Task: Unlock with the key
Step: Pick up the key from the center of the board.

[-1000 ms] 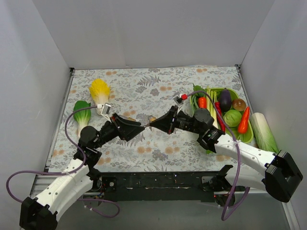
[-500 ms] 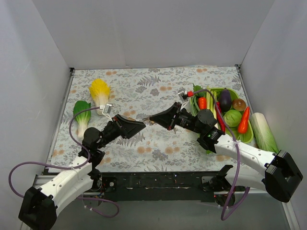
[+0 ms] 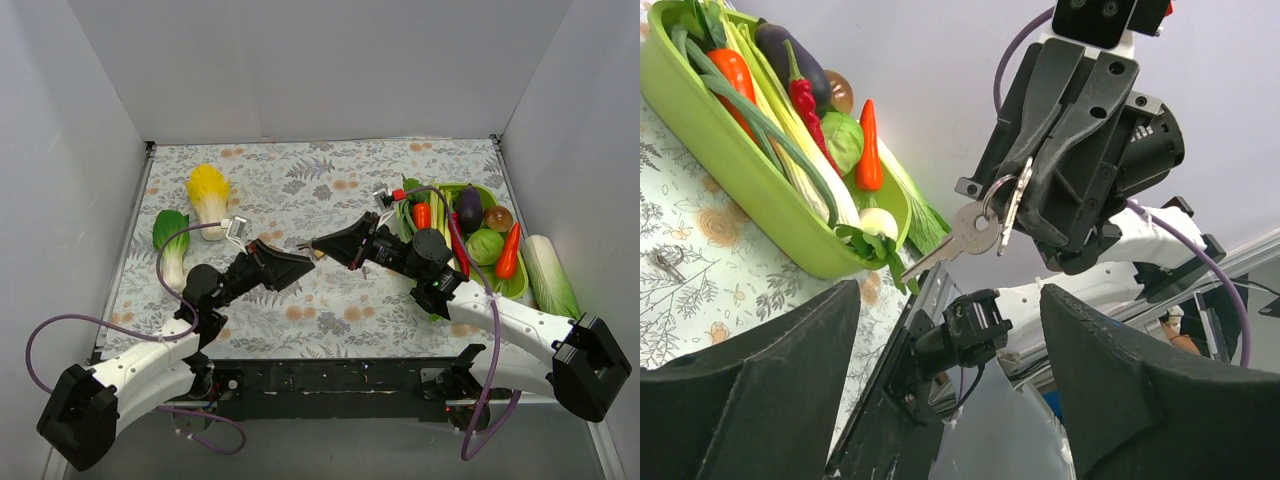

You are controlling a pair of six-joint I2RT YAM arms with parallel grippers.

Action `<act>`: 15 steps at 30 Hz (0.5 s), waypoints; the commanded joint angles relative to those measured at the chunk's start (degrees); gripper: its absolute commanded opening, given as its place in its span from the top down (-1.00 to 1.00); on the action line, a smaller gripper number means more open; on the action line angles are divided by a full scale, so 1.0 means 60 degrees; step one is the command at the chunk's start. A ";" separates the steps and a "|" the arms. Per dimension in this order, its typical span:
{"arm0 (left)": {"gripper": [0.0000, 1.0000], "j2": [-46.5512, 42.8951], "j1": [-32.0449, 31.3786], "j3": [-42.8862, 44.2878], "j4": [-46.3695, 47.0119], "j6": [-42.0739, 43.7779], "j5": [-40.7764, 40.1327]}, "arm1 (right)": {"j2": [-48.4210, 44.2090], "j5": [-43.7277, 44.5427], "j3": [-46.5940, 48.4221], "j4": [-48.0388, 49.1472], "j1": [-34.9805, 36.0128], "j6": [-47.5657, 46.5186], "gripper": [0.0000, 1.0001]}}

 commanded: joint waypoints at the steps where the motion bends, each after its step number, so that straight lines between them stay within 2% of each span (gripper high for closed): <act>1: -0.42 0.0074 -0.0196 0.0287 0.0227 0.0515 -0.0304 | -0.0157 0.0290 -0.0123 0.0659 0.0040 0.0130 0.97; 4: -0.23 -0.0043 -0.0240 0.0229 0.0565 0.0427 -0.0595 | -0.0187 0.0393 -0.0167 0.0601 0.0040 0.0130 0.97; 15: 0.23 -0.0249 -0.0284 0.0229 0.0654 0.0090 -0.1271 | -0.0011 0.0334 -0.0153 0.0542 0.0040 0.0174 0.97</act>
